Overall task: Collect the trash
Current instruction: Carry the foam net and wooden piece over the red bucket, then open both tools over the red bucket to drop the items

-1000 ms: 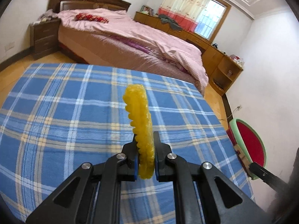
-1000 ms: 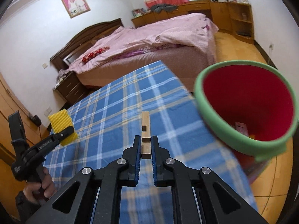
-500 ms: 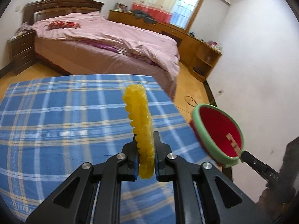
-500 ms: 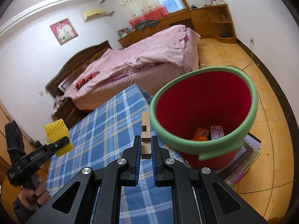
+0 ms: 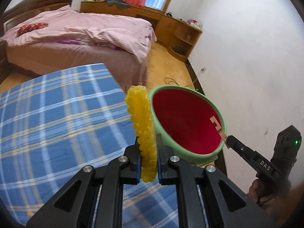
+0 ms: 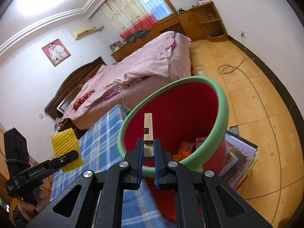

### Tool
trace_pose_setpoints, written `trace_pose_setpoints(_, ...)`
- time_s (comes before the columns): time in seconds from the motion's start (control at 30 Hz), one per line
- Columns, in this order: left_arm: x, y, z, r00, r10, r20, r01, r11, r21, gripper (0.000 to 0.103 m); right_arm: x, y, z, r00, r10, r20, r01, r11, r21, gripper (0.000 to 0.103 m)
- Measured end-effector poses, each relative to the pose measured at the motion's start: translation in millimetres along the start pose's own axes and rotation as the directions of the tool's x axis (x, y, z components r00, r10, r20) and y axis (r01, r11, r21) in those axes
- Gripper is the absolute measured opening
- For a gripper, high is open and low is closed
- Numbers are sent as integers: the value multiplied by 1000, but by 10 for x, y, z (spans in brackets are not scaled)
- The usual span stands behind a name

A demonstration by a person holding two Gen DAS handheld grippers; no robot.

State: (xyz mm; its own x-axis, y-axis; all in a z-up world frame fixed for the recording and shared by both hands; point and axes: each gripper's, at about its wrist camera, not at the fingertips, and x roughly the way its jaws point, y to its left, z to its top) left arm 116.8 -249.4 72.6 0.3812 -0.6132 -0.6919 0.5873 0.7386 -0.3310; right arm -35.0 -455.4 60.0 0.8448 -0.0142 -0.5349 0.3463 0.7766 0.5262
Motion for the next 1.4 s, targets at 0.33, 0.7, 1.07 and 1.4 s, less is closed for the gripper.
trace_pose_setpoints(0.33, 566, -478, 105, 997, -6, -78, 13, 996, 84, 11, 180, -327, 168, 1000, -2, 2, 2, 999, 35, 10)
trace_pose_setpoints(0.7, 1004, -660, 98, 991, 15, -129, 0, 993, 119, 24, 381, -496, 242, 999, -5, -38, 6, 999, 32, 13)
trace_pose_setpoints(1.07, 855, -607, 70, 994, 42, -98, -30, 993, 118, 45, 383, -503, 225, 998, 0, -63, 3, 999, 50, 25)
trace_pose_setpoints(1.4, 419, -415, -61, 995, 64, -74, -58, 996, 71, 45, 139, -132, 133, 998, 25, -58, -26, 1000, -13, 49)
